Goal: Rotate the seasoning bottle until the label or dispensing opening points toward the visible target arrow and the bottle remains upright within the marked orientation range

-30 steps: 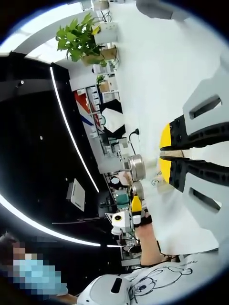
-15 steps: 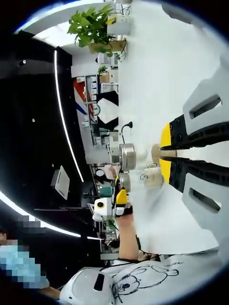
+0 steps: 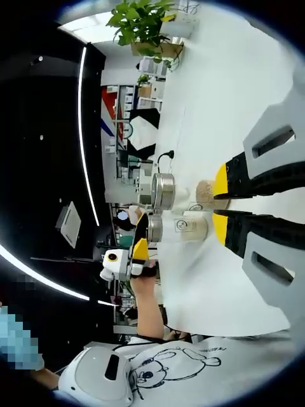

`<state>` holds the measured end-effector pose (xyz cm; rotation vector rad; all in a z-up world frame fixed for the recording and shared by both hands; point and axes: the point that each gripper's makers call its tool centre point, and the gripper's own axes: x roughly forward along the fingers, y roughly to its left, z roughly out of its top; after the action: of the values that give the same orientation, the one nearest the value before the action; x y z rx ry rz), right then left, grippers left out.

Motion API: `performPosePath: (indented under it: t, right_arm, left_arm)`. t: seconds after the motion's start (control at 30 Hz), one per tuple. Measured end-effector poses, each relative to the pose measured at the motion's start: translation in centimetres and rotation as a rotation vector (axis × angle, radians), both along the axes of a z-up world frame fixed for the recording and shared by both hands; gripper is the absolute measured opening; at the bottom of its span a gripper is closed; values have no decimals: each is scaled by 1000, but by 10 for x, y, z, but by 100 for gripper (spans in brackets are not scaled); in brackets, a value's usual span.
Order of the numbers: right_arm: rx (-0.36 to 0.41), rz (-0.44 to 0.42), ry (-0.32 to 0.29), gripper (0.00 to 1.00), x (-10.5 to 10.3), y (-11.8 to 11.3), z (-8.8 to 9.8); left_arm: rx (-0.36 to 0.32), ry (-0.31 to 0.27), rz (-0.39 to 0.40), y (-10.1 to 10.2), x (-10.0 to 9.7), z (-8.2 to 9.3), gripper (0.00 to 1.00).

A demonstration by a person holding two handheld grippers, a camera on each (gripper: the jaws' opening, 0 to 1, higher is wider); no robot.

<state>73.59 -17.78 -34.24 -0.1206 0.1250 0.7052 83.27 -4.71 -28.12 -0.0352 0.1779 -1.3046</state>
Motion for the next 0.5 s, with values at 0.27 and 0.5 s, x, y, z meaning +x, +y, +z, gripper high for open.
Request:
performPosePath:
  t: [0.27,0.5]
  right_arm:
    - [-8,1,-2,4,0,2,-3]
    - [-5,1,4,4,0,4,-6]
  left_arm:
    - [15,-6,138,-2,-10,4,58]
    - [32,-33,198,-1,-8,6,55]
